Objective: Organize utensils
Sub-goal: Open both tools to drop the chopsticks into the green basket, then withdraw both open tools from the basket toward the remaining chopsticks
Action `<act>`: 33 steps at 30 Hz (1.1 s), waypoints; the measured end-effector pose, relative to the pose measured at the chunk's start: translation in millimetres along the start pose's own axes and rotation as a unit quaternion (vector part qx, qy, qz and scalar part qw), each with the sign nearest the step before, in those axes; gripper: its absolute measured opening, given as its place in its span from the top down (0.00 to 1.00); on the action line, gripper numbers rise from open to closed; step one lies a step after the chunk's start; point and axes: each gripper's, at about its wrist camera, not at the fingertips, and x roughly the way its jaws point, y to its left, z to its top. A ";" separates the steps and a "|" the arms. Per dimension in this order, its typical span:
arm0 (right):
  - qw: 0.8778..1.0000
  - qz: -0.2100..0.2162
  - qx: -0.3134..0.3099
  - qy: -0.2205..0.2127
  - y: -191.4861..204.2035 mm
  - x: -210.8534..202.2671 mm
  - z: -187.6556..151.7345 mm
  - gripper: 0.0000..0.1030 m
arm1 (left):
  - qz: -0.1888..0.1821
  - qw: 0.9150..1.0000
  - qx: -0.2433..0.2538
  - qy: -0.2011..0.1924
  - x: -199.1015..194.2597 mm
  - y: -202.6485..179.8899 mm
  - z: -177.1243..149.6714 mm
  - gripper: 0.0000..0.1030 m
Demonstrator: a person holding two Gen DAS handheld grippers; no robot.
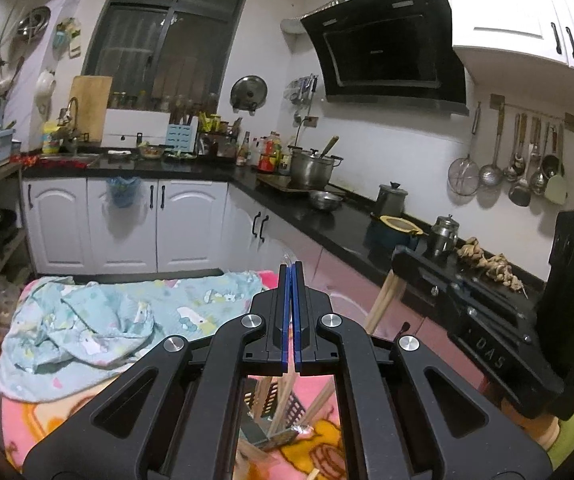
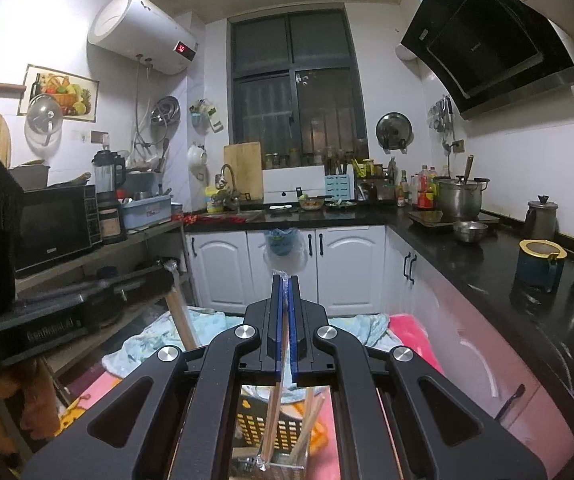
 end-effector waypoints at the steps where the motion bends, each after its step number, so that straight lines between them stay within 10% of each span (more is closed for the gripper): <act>1: 1.000 -0.001 -0.002 0.000 -0.8 -0.3 0.5 0.97 | 0.003 1.000 -0.001 0.002 3.6 2.6 -2.4 1.00; 22: 0.998 -0.034 0.026 0.037 -23.3 61.3 -58.8 0.94 | 0.019 0.998 -0.049 0.042 49.0 45.1 -49.2 1.00; 26: 0.996 -0.038 0.054 0.060 -33.5 60.1 -73.5 0.54 | 0.029 0.996 -0.069 0.053 48.6 54.1 -61.2 0.62; 31: 0.995 -0.041 0.071 0.064 -45.1 37.2 -84.7 0.51 | 0.033 0.995 -0.084 0.043 29.1 60.7 -69.6 0.52; 33: 0.994 -0.040 0.072 0.066 -47.9 28.1 -87.5 0.48 | 0.034 0.995 -0.093 0.031 16.6 64.0 -70.4 0.34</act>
